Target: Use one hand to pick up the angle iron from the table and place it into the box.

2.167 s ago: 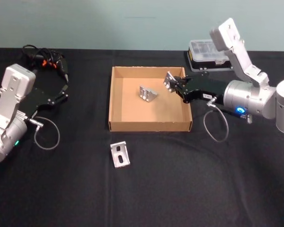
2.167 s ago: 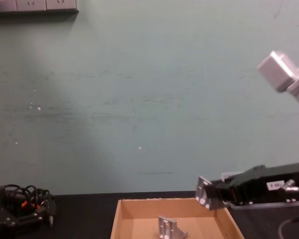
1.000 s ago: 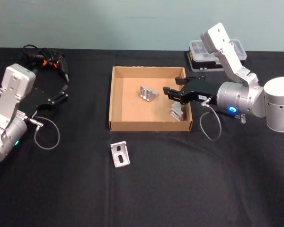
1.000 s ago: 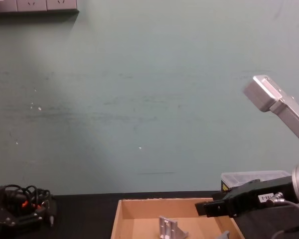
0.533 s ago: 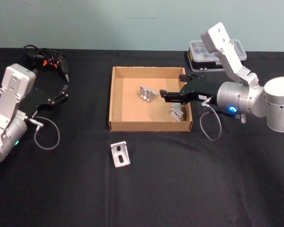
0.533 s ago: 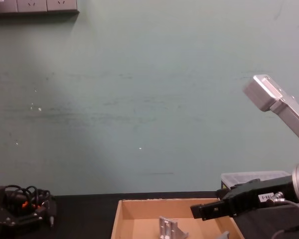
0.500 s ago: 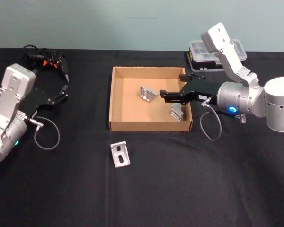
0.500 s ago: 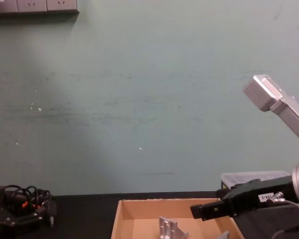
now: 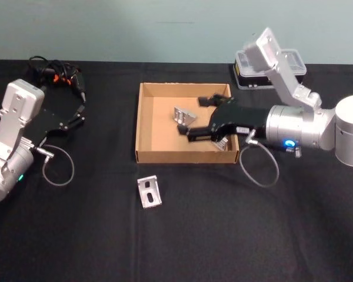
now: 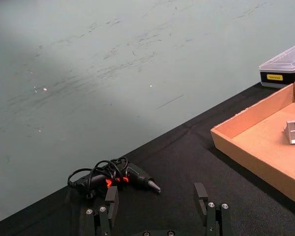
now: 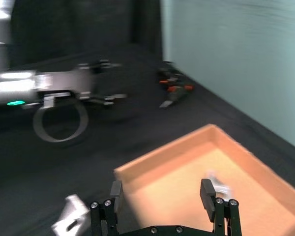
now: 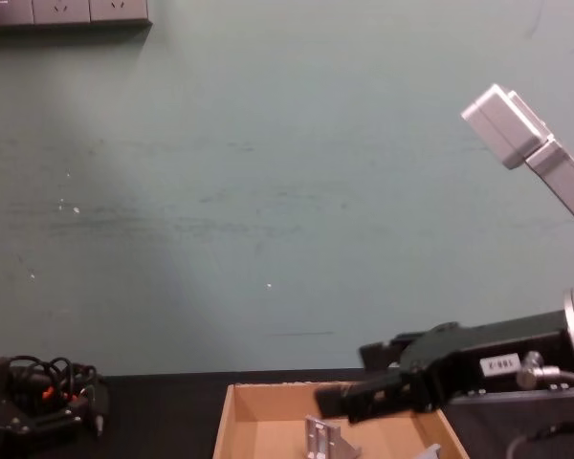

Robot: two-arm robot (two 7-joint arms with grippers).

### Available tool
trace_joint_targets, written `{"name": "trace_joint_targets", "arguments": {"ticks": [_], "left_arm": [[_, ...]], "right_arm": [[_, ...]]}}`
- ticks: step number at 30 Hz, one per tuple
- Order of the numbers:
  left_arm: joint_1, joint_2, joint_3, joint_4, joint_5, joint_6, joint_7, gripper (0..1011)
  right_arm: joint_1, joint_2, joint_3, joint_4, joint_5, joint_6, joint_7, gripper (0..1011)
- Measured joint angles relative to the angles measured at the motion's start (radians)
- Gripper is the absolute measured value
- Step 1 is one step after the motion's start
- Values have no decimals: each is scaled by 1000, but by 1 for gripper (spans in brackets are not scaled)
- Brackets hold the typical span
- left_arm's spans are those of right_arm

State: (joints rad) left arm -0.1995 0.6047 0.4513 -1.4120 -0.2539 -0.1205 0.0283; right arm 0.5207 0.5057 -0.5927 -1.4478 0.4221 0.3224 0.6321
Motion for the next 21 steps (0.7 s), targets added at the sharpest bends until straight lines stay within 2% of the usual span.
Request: {"name": "trace_joint_targets", "arguments": {"ticks": [1, 7, 12, 19, 21], "left_arm": [[0, 0, 0, 0, 0, 0, 0, 1000], [0, 0, 0, 0, 0, 0, 0, 1000], [0, 0, 0, 0, 0, 0, 0, 1000], [0, 0, 0, 0, 0, 0, 0, 1000], [0, 0, 0, 0, 0, 0, 0, 1000]], "right_arm": [[0, 11, -15, -13, 3, -9, 29, 1003], [8, 38, -71, -41, 7, -35, 112, 1003], [22, 43, -108, -45, 6, -46, 149, 1003], [70, 33, -191, -23, -37, -39, 180, 1003], [76, 30, -200, -18, -42, -35, 183, 1003]]}}
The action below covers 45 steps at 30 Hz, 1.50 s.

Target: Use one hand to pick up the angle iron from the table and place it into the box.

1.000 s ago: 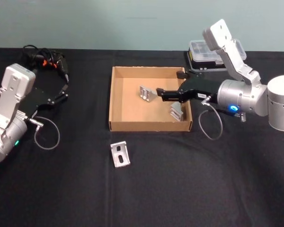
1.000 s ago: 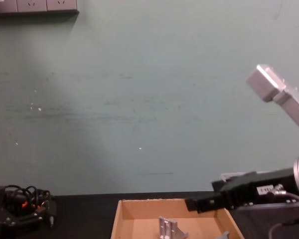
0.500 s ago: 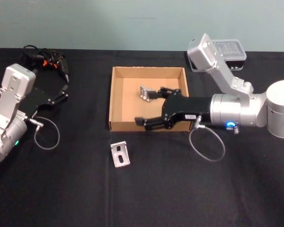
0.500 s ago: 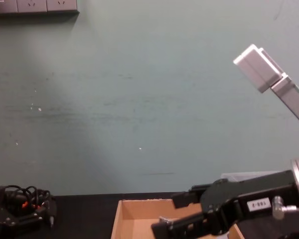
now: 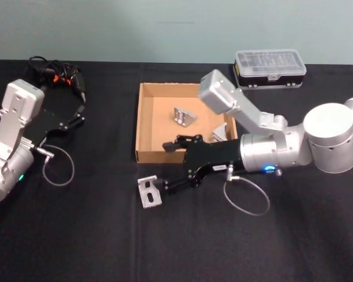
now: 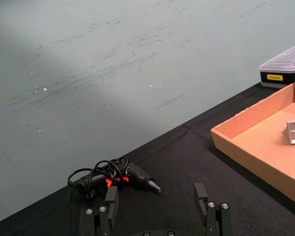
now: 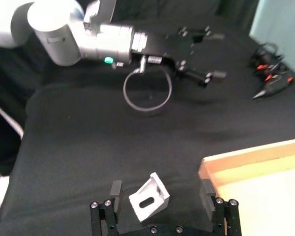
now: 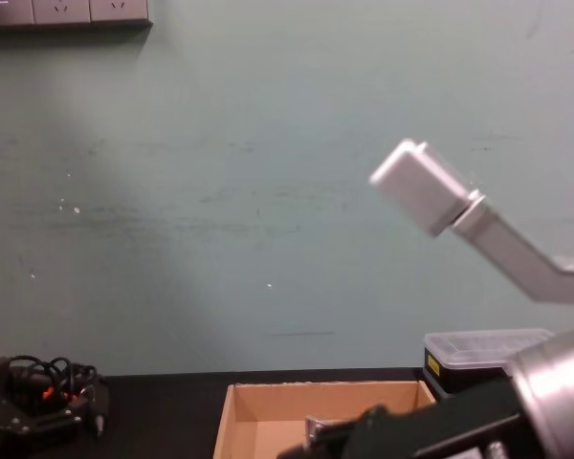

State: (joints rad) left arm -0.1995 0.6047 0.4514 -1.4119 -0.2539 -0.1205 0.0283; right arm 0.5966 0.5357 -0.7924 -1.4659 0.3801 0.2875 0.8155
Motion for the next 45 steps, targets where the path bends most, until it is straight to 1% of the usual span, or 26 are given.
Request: {"name": "trace_joint_targets", "arguments": {"ticks": [1, 3, 5, 8, 18, 25, 45], "left_arm": [[0, 0, 0, 0, 0, 0, 0, 1000], [0, 0, 0, 0, 0, 0, 0, 1000], [0, 0, 0, 0, 0, 0, 0, 1000], [0, 0, 0, 0, 0, 0, 0, 1000], [0, 0, 0, 0, 0, 0, 0, 1000], [0, 0, 0, 0, 0, 0, 0, 1000], [0, 0, 0, 0, 0, 0, 0, 1000]], "right_arm": [[12, -6, -17, 11, -9, 9, 6, 1004], [31, -17, -40, 27, -21, 23, 12, 1003], [39, -24, -51, 39, -25, 30, 15, 1003], [62, -45, -75, 75, -35, 43, 23, 1003], [100, -103, -119, 169, -55, 60, 32, 1003], [107, -125, -127, 198, -60, 70, 27, 1003], [106, -122, -126, 193, -59, 68, 26, 1003]]}}
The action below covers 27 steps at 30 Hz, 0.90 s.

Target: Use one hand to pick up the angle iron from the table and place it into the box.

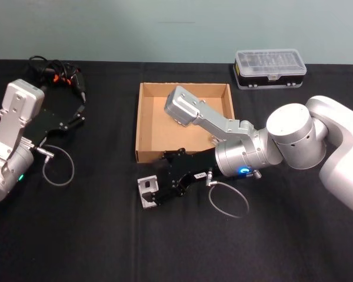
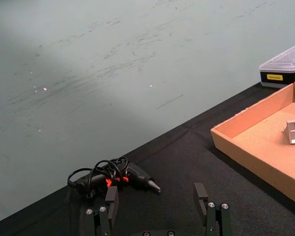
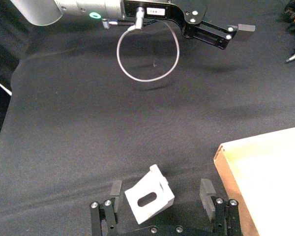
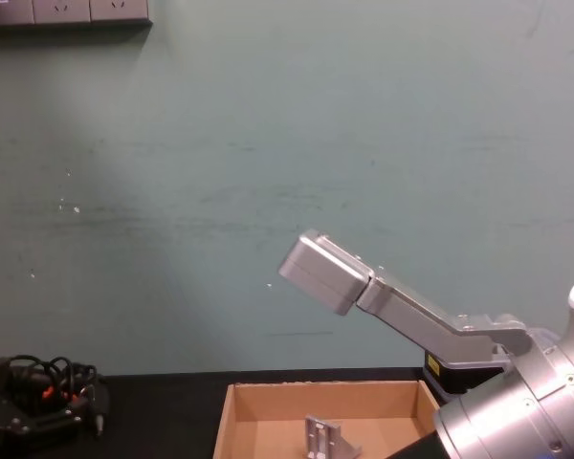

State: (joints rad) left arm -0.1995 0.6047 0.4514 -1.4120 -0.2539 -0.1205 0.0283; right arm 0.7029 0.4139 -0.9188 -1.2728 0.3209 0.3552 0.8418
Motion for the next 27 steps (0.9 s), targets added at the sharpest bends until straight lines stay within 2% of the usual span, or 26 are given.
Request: {"name": "trace_joint_targets", "arguments": {"ticks": [6, 27], "left_arm": [[0, 0, 0, 0, 0, 0, 0, 1000], [0, 0, 0, 0, 0, 0, 0, 1000]], "right_arm": [[-1, 1, 0, -1, 0, -1, -1, 907], [-1, 1, 1, -2, 0, -1, -1, 243]]}}
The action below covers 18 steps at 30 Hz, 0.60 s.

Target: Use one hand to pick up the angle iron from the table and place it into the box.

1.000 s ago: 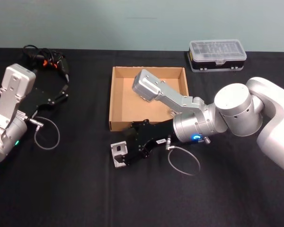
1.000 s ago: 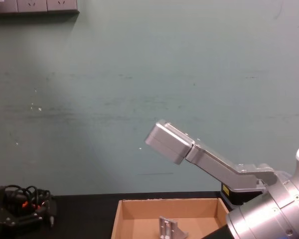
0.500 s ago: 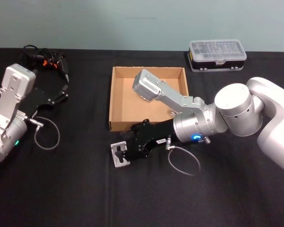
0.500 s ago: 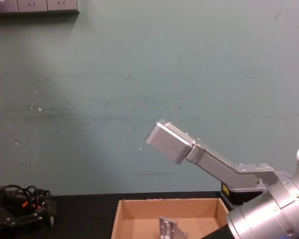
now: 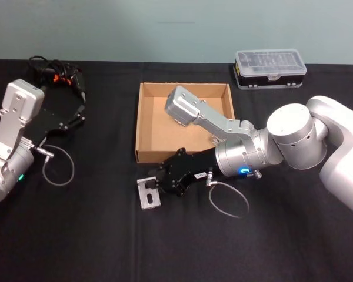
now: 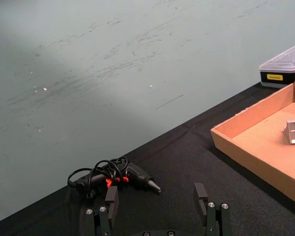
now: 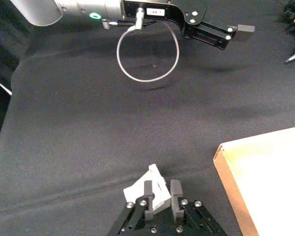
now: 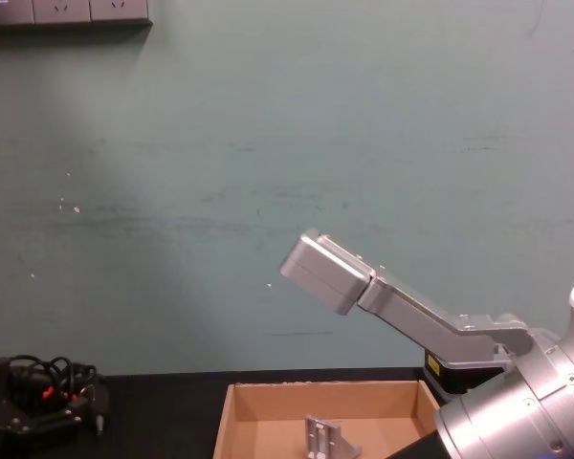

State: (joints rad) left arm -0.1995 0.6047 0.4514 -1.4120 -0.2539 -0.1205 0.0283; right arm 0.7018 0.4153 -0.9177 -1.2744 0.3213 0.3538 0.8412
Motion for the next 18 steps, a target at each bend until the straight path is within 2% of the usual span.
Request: {"name": "trace_joint_targets", "arguments": {"ticks": [6, 18], "left_arm": [[0, 0, 0, 0, 0, 0, 0, 1000], [0, 0, 0, 0, 0, 0, 0, 1000]], "right_arm": [[0, 0, 0, 0, 0, 0, 0, 77], [-1, 1, 3, -1, 3, -3, 0, 72]]}}
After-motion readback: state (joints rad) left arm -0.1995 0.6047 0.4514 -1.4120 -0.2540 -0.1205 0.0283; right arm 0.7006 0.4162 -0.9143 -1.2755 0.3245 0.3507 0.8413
